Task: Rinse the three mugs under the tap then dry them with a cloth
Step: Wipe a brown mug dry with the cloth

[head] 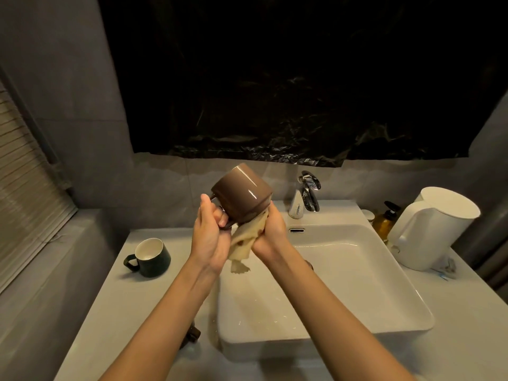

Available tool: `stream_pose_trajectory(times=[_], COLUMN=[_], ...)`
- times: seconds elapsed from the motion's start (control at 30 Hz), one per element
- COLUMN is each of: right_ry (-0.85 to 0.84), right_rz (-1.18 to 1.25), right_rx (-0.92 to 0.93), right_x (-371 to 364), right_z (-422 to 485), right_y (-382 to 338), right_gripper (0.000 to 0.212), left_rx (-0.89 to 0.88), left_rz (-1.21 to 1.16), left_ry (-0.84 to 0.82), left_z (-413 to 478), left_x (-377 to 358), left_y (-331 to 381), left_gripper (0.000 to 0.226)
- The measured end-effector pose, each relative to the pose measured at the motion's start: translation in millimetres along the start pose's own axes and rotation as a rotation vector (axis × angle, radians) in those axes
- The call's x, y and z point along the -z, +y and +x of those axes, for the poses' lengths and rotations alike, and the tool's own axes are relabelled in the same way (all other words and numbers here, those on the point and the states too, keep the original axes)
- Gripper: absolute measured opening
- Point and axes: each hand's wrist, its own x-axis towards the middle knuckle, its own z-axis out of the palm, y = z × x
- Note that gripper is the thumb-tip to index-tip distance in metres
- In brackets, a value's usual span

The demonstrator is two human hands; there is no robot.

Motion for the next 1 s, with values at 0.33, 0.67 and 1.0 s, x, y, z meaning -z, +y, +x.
stream_pose_trajectory(times=[0.33,0.67,1.0], right_ry=[-0.120,0.013,0.010], right_rz=[-0.093,-0.452,-0.692], right_rx=[-0.308,0.275,0.382], right_x=[8.5,1.7,11.8], right_z=[-28.8,-19.9,-44.2], right_y=[-38.9,-12.5,-15.0], right_gripper=[0.047,0.011,0.043], left_rx=[-0.289,-0.220,-0.169], left_rz=[0.516,0.439,0.423], left_ry=[-0.005,-0.098,-0.165], left_z=[-4.8,-9.3,-6.2], left_x=[10.8,6.8,10.4], left_y=[4.0,5.5,19.8], left_gripper=[0.030,0.031,0.033])
